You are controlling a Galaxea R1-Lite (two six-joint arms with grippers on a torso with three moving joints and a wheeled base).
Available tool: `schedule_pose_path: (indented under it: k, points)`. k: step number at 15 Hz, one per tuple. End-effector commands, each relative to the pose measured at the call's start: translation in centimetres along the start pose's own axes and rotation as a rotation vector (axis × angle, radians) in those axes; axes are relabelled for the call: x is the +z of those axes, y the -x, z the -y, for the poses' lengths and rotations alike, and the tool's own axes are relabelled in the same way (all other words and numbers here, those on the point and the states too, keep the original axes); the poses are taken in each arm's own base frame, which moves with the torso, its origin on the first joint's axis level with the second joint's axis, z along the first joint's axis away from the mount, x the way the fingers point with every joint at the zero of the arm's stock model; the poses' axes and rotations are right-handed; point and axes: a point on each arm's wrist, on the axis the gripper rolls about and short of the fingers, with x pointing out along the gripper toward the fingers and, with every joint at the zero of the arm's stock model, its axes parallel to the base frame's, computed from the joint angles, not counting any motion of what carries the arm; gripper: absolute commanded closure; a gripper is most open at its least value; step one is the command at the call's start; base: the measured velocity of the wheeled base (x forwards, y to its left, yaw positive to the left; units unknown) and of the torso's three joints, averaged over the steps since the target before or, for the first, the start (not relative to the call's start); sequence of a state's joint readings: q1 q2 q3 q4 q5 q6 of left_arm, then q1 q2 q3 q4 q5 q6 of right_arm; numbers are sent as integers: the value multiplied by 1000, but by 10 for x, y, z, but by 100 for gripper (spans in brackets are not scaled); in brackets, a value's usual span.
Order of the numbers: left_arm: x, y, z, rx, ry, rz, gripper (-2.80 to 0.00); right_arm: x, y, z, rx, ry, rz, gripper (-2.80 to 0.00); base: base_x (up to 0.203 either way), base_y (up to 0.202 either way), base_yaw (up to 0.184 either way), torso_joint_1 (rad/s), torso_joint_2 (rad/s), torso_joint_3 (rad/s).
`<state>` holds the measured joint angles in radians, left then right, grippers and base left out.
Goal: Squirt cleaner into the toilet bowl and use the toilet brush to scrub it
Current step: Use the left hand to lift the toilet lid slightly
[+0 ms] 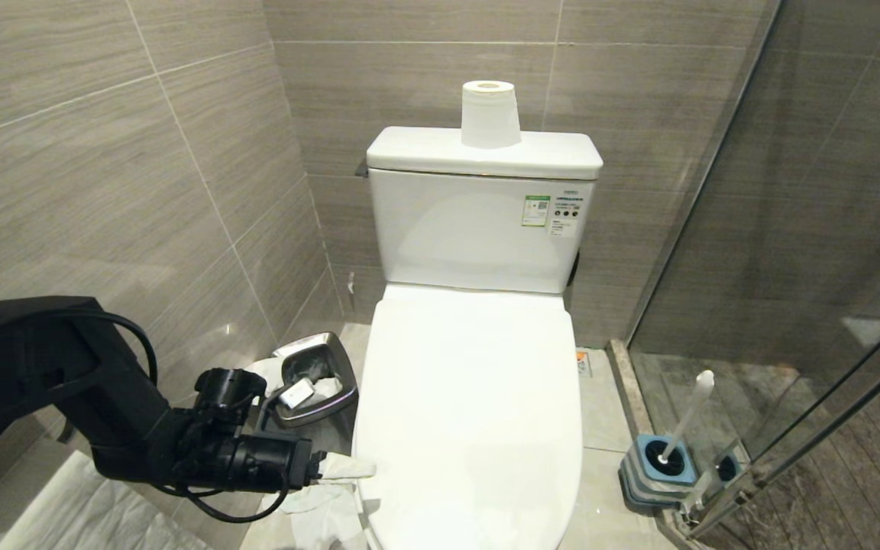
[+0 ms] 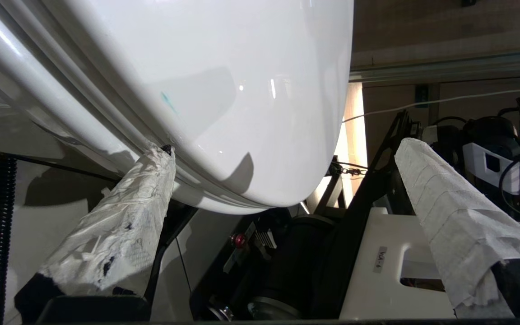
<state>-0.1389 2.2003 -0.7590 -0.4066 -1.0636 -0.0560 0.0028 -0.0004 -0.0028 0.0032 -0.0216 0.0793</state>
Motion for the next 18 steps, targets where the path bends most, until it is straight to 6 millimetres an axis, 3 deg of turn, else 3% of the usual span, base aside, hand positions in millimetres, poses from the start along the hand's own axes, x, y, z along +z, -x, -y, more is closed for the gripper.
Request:
schedule_pose_path:
  k: [1,18]
  points:
    - [-1,-2,-2,0,13,0,-280,0,0,0,0,0,-2,0,0,0,0,0,0,0]
    - [-8,-3,-3,10,34,-14,-280,0,0,0,0,0,-1,0,0,0,0,1,1,-28]
